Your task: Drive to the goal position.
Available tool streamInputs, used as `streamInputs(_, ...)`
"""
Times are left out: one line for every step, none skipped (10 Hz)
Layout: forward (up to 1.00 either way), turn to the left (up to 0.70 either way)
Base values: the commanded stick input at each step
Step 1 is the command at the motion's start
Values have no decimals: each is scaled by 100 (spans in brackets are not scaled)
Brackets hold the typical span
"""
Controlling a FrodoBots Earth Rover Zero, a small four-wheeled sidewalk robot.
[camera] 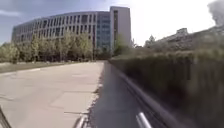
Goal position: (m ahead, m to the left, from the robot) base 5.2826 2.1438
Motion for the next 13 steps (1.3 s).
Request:
streamInputs(100,0)
streamInputs(100,0)
streamInputs(100,0)
streamInputs(100,0)
streamInputs(100,0)
streamInputs(100,0)
streamInputs(100,0)
streamInputs(100,0)
streamInputs(100,9)
streamInputs(100,27)
streamInputs(100,27)
streamInputs(100,5)
streamInputs(100,0)
